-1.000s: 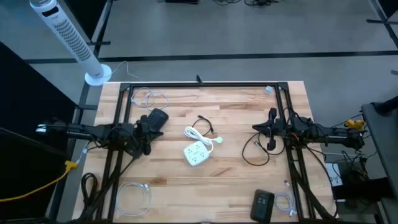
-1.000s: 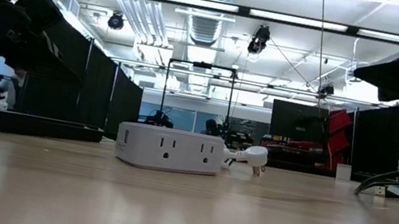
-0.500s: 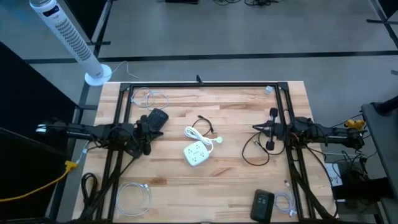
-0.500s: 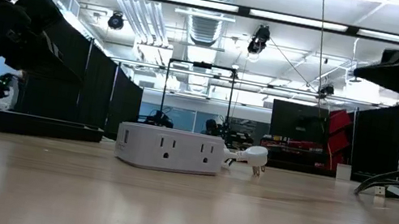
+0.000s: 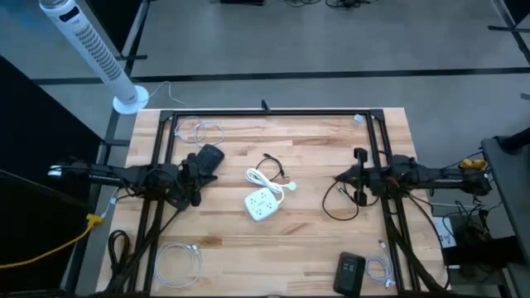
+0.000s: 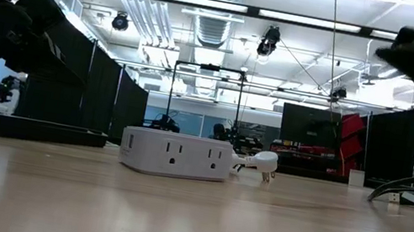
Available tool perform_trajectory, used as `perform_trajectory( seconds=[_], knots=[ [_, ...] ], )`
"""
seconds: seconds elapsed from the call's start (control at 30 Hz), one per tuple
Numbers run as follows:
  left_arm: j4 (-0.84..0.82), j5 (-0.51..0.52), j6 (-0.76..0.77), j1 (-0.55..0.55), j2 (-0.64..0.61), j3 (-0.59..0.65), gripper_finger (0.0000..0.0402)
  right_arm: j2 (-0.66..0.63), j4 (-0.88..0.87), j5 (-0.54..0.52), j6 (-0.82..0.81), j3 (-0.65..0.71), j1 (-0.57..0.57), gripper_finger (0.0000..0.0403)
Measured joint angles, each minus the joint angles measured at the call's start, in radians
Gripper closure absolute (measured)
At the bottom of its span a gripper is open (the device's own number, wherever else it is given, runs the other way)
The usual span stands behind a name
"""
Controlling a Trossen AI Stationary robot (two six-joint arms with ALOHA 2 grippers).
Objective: Insert USB
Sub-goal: Insert the left black charger cable into the white outlet extension
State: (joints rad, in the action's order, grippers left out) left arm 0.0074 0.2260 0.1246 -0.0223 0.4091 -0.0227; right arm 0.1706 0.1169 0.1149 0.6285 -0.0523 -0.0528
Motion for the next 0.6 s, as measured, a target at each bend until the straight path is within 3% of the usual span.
perform_trajectory(
  seconds=[0.1, 0.3, 0.53, 0.6],
  knots=[
    [0.000, 0.000, 0.000, 0.000, 0.000, 0.000, 0.0402, 0.124, -0.015, -0.077, -0.041, 0.009, 0.000, 0.0403],
    [0.000, 0.000, 0.000, 0.000, 0.000, 0.000, 0.0402, 0.362, -0.004, -0.081, -0.324, 0.009, 0.000, 0.0403],
    [0.000, 0.000, 0.000, 0.000, 0.000, 0.000, 0.0402, 0.522, 0.005, -0.081, -0.609, 0.008, 0.000, 0.0403],
    [0.000, 0.005, -0.070, 0.001, 0.000, 0.000, 0.0402, 0.548, 0.009, -0.082, -0.664, 0.008, 0.000, 0.0403]
  ],
)
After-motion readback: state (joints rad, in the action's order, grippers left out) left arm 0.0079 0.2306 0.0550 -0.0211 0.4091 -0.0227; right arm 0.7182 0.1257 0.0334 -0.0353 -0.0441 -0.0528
